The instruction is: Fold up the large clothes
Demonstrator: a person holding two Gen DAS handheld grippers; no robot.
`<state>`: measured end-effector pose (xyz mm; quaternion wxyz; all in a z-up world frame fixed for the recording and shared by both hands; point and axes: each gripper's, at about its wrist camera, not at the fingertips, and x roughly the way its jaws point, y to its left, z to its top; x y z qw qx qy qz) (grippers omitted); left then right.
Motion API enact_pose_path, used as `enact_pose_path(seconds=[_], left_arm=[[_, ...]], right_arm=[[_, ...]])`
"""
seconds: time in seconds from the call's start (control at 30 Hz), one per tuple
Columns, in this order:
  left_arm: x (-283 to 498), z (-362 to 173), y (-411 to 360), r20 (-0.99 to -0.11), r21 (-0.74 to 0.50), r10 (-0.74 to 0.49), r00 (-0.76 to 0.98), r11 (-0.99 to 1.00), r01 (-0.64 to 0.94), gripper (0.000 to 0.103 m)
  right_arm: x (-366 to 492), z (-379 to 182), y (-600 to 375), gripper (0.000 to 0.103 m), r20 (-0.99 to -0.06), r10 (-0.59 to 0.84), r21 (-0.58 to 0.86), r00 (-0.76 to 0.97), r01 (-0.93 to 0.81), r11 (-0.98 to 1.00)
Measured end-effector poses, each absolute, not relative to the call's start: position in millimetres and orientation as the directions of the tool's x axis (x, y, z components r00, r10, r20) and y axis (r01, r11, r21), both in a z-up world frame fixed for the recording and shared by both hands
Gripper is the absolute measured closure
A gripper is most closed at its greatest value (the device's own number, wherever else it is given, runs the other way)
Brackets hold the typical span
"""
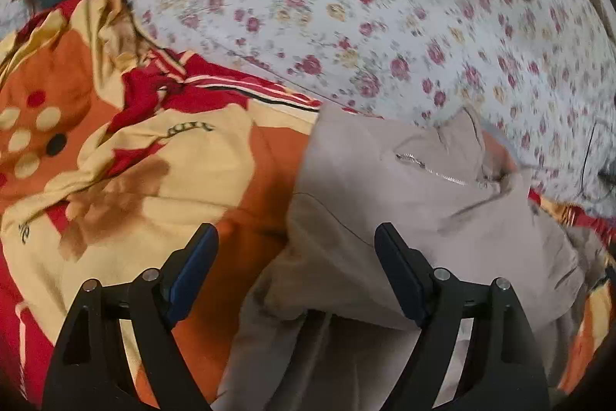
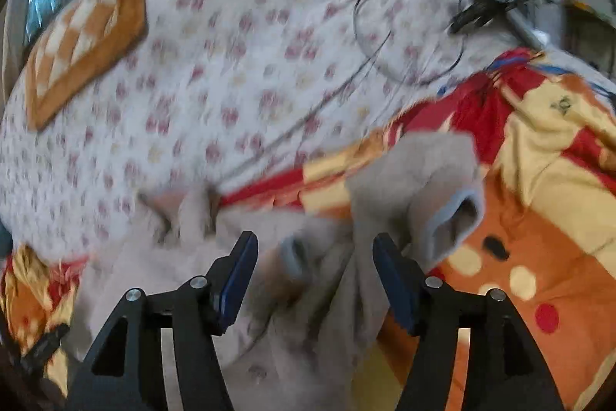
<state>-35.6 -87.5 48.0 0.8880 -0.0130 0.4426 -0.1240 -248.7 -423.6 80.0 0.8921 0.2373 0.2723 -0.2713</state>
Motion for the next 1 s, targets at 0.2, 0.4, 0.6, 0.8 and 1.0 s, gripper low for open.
enact_pose_path(seconds=[0.2, 0.4, 0.6, 0.8, 1.0], left_arm=[[-23, 29, -96, -0.832, -0.047, -0.149, 0.534, 0.979, 0.200, 0.020], [-12, 31, -85, -0.847, -0.103, -0.185, 0.498, 0.977, 0.187, 0.020], [-20, 56, -62, -0.825, -0.090, -0.197, 0.529, 0.971, 0.221, 0.020], [-31, 61, -47, -0.851, -0.122, -0.274, 0.448, 0.933, 0.339, 0.020], [-41, 61, -50, -0.854, -0.223, -0.395, 0.339, 0.866, 0.448, 0.020]], right_arm=[[-178, 44, -385, 0.056, -0.751, -0.203, 0.120, 0.628, 0.432, 0.894], [-174, 12, -393, 0.053, -0.796, -0.282, 0.026, 0.535, 0.496, 0.868], [-202, 44, -379, 0.027, -0.737, -0.195, 0.146, 0.647, 0.434, 0.889], [-198, 42, -369, 0.027, -0.752, -0.159, 0.155, 0.640, 0.405, 0.901], [-196, 40, -373, 0.027, -0.759, -0.141, 0.170, 0.636, 0.404, 0.899]])
